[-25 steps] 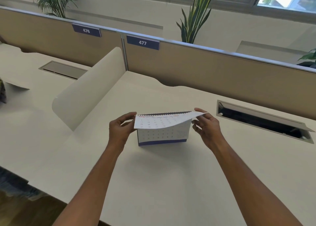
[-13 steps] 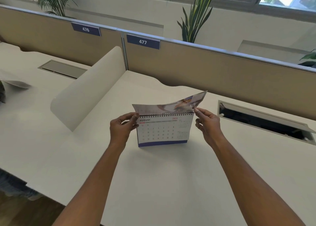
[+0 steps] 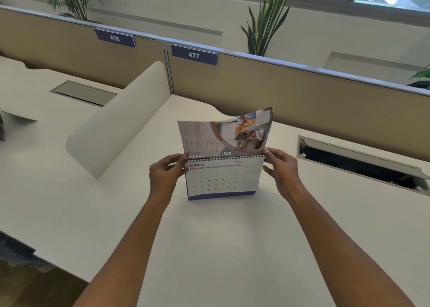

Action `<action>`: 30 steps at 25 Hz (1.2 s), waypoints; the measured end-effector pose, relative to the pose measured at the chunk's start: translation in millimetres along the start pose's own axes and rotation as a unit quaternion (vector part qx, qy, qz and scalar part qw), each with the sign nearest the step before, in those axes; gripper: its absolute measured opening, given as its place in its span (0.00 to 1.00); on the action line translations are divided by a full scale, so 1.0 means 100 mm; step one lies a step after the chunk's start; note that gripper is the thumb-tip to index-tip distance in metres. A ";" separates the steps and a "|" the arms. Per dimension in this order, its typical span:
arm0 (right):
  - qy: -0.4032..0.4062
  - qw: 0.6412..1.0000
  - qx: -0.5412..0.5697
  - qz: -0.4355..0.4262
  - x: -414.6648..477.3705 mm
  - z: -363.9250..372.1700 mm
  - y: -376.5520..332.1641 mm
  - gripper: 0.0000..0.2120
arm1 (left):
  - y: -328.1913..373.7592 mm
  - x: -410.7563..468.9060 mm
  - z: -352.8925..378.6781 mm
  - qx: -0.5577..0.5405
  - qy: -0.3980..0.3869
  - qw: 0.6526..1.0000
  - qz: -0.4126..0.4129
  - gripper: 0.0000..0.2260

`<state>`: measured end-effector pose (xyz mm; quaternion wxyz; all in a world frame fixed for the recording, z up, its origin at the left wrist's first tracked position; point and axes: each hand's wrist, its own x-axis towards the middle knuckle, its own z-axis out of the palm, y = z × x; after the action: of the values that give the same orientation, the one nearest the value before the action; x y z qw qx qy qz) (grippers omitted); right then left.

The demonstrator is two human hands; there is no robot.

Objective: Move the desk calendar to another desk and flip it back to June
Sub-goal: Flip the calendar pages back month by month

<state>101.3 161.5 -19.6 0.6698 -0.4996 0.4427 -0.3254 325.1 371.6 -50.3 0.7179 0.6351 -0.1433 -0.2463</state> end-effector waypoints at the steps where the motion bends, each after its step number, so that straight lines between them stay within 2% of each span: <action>1: 0.002 1.000 0.000 0.002 0.01 0.00 0.01 0.11 | -0.01 0.00 0.00 -0.002 0.000 1.000 -0.001 0.08; 13: 0.005 0.999 0.023 0.022 0.00 0.03 0.07 0.08 | -0.04 0.02 0.06 -0.041 0.033 0.998 -0.044 0.08; 23: -0.003 0.999 0.042 0.034 -0.02 -0.03 0.14 0.13 | -0.05 -0.01 0.03 -0.045 0.040 0.996 -0.073 0.11; 28: 0.015 0.999 0.030 0.042 -0.01 -0.01 0.22 0.18 | -0.15 -0.04 0.04 -0.024 0.070 0.993 -0.091 0.18; 30: 0.045 0.997 0.032 0.056 -0.01 -0.03 0.33 0.20 | -0.26 -0.09 0.00 -0.026 0.096 0.989 -0.110 0.17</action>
<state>97.3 170.9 -51.0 0.6823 -0.4369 0.4888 -0.3237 313.3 374.3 -75.0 0.7135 0.6485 0.0031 -0.2654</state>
